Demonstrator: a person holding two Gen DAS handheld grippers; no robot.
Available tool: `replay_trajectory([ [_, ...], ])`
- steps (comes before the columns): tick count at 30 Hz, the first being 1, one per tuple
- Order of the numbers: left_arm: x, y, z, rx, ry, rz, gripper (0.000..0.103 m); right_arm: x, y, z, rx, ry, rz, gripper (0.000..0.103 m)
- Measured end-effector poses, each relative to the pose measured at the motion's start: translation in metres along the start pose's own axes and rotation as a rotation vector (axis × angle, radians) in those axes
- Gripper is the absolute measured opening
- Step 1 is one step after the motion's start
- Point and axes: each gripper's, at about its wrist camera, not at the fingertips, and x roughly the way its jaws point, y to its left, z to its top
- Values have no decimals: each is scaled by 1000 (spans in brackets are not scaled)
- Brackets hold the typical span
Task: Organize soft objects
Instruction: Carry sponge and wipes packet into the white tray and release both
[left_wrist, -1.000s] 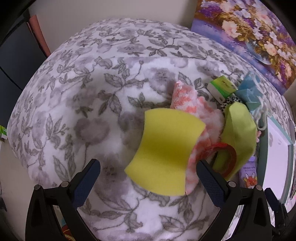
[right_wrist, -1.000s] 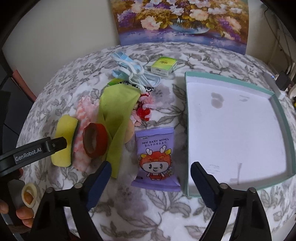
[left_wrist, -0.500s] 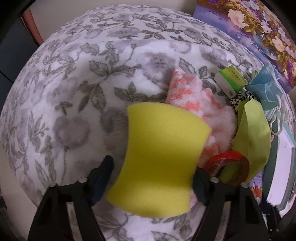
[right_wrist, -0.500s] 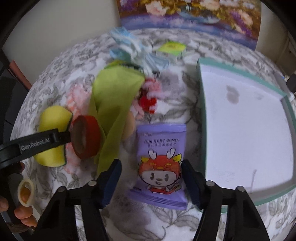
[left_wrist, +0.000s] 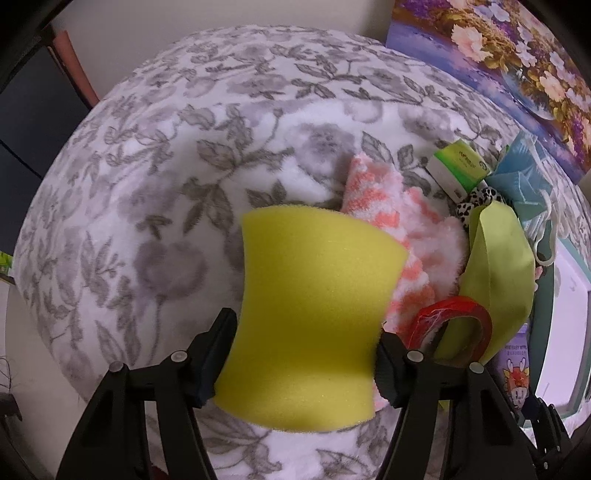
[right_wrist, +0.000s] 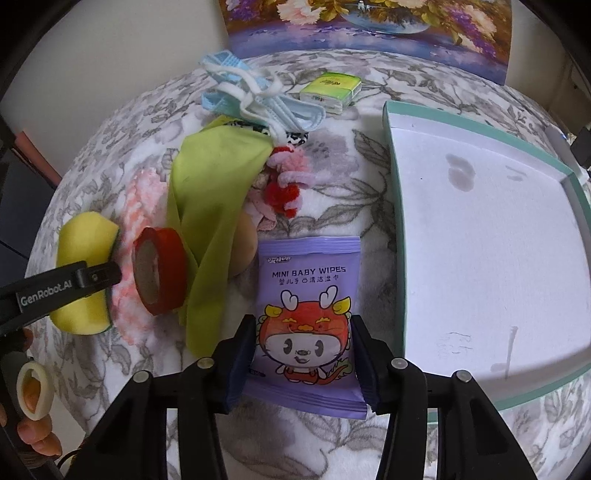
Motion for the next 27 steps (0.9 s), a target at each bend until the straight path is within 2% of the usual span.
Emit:
replay_trajectory([
  [10, -48, -3, -5, -4, -116, 94, 68, -38, -11, 7, 47, -85, 70, 52],
  [15, -71, -8, -10, 15, -174, 110, 68, -71, -23, 13, 45, -172, 26, 52],
  [21, -107, -48, -9, 76, -244, 72, 68, -105, -59, 22, 107, -255, -51, 52],
  [27, -128, -112, -11, 186, -282, 24, 68, -124, -107, 26, 183, -302, -127, 52],
])
